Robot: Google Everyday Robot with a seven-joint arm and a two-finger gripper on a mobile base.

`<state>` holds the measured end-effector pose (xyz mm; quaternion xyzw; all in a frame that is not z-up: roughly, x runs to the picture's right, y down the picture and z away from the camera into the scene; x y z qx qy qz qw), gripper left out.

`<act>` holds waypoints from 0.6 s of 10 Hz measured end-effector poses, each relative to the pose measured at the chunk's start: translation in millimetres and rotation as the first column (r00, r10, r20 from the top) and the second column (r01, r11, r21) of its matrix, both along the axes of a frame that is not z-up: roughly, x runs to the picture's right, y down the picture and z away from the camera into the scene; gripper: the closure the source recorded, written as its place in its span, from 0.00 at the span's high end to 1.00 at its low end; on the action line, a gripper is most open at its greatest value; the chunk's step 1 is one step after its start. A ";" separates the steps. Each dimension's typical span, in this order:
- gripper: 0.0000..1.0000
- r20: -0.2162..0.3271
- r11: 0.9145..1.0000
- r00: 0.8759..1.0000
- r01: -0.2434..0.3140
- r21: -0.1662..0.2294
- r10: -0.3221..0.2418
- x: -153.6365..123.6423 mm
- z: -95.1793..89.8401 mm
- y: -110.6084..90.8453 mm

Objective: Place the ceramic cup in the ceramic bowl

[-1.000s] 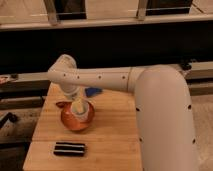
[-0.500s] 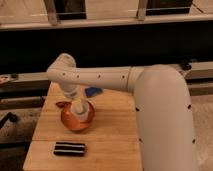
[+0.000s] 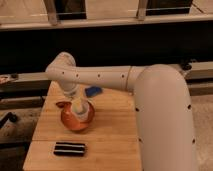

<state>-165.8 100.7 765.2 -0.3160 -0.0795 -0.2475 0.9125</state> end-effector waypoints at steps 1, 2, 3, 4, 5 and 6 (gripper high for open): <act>0.80 0.001 1.000 1.000 0.001 0.000 -0.001 -0.4 -0.6 -0.8; 0.80 0.002 1.000 1.000 0.003 0.000 -0.003 -0.9 -1.3 -1.7; 0.80 0.003 1.000 1.000 0.005 -0.001 -0.005 -1.3 -1.6 -2.5; 0.80 0.005 1.000 1.000 0.006 -0.002 -0.006 -2.2 -1.9 -3.5; 0.80 0.008 1.000 1.000 0.008 -0.003 -0.008 -3.0 -2.2 -4.4; 0.80 0.010 1.000 1.000 0.009 -0.003 -0.009 -3.7 -2.5 -5.0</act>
